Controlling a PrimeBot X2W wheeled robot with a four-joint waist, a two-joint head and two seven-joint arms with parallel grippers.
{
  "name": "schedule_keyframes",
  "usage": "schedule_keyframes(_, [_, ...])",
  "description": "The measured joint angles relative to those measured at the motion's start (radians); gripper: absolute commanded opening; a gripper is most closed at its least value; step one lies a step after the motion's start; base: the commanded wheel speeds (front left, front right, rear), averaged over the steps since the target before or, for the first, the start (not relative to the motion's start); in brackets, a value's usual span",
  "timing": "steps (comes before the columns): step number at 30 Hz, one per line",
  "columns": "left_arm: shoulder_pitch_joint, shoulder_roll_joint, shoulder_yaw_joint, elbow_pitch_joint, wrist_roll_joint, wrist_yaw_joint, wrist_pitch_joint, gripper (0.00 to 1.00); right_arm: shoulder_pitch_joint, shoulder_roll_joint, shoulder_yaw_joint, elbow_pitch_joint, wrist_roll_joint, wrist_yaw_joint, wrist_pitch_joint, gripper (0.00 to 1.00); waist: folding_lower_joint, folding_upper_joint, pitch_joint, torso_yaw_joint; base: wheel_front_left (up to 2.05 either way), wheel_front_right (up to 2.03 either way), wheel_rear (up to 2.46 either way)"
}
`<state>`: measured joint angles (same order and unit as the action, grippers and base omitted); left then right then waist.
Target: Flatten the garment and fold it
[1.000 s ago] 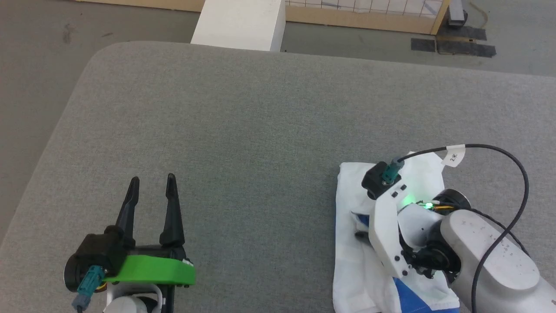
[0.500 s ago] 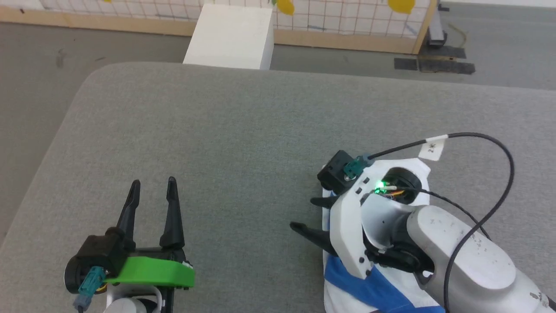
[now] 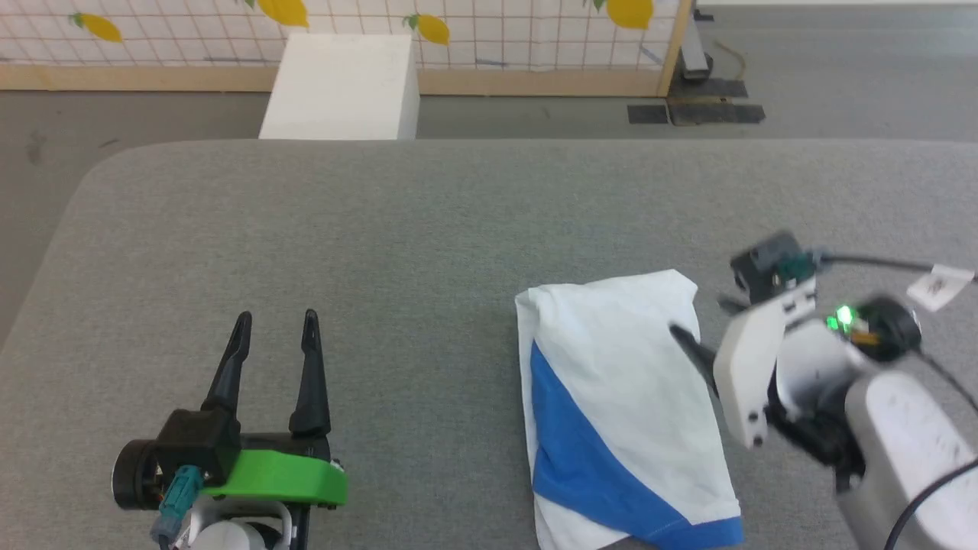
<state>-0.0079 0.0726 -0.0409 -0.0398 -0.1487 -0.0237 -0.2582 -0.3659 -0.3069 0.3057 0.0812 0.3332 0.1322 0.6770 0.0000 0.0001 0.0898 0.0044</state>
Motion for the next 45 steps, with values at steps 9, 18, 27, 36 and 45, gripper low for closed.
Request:
schedule_keyframes(9, [-0.009, -0.002, -0.003, -0.006, 0.0, 0.003, 0.0, 1.0, 0.15, 0.109, -0.087, 0.022, -0.117, 0.0, 0.09, 1.0, 0.0, 0.0, 0.057, -0.001, 0.0, 0.0, 0.0])
schedule_keyframes(18, [-0.016, -0.003, -0.004, -0.005, -0.001, 0.003, 0.0, 1.0, 0.152, 0.144, -0.131, 0.127, -0.175, 0.0, 0.09, 1.0, 0.0, 0.0, 0.09, 0.036, 0.0, 0.0, 0.0])
schedule_keyframes(27, [-0.02, -0.006, -0.007, -0.001, -0.002, 0.003, 0.0, 1.0, 0.115, 0.137, -0.1, 0.173, -0.13, 0.001, 0.086, 0.0, 0.0, 0.0, 0.099, 0.048, 0.0, 0.0, 0.0])
schedule_keyframes(36, [-0.025, -0.009, 0.0, -0.001, -0.01, 0.001, 0.0, 1.0, 0.086, 0.01, 0.044, 0.1, -0.063, 0.001, 0.068, 0.0, 0.0, 0.0, 0.082, 0.02, 0.0, 0.0, 0.0])
schedule_keyframes(45, [-0.088, -0.004, 0.013, -0.024, -0.008, -0.002, 0.0, 1.0, 0.004, -0.215, 0.009, 0.018, 0.056, 0.0, 0.123, 0.0, 0.0, 0.0, 0.104, -0.149, 0.0, 0.0, 0.0])
